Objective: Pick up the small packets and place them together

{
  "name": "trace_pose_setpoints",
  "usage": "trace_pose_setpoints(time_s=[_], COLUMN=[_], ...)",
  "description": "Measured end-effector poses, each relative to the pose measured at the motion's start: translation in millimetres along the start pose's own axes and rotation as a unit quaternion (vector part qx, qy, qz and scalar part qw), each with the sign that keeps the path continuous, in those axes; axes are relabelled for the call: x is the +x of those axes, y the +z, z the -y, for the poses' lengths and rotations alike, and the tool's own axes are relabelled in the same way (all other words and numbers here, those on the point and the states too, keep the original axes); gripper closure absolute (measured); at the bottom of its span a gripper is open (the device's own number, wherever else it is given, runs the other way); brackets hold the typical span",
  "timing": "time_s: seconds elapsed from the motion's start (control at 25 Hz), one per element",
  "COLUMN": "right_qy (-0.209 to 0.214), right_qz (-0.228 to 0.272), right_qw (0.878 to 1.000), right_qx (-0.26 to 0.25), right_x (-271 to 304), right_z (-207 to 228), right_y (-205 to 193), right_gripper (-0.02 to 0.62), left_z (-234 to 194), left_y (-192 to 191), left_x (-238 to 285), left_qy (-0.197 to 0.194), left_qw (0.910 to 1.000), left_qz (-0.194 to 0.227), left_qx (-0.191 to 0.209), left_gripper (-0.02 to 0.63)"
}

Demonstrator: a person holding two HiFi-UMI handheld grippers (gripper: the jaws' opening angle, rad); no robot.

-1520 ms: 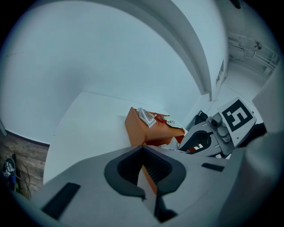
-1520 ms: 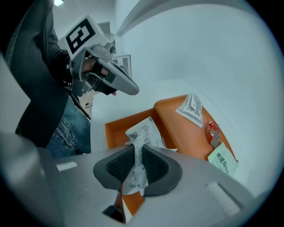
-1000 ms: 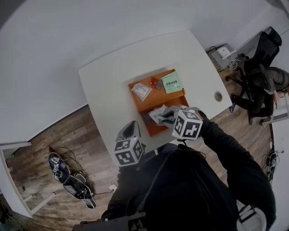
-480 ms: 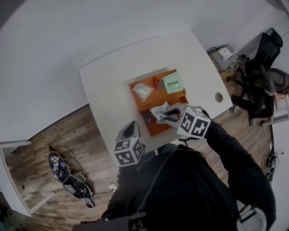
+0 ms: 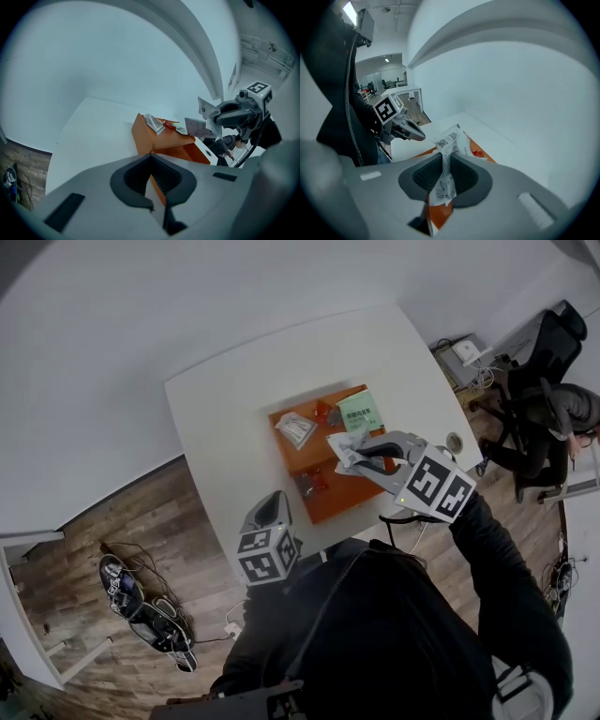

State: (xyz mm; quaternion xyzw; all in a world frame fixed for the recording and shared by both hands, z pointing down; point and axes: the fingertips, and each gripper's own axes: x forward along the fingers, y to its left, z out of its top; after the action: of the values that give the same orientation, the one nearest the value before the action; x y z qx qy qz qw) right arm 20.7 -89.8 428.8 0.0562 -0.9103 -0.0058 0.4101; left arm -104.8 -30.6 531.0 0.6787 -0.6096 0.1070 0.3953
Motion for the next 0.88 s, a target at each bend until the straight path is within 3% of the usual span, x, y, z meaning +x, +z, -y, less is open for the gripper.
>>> trace_pose_setpoints(time_s=[0.36,0.88], right_qy=[-0.092,-0.063], right_qz=[0.025,-0.022], right_qw=[0.995,0.997], right_qx=[-0.034,-0.047], right_x=[-4,69], right_z=[50,57], right_y=[25,14], right_gripper=[0.537,0.535], left_z=[3,-8], left_y=[0,2], left_x=[0,-2], left_qy=[-0.001,0.012], left_qw=[1.0,0.9999], left_qz=[0.001,0.004], left_qx=[0.002,-0.008], left_gripper=[0.607,0.607])
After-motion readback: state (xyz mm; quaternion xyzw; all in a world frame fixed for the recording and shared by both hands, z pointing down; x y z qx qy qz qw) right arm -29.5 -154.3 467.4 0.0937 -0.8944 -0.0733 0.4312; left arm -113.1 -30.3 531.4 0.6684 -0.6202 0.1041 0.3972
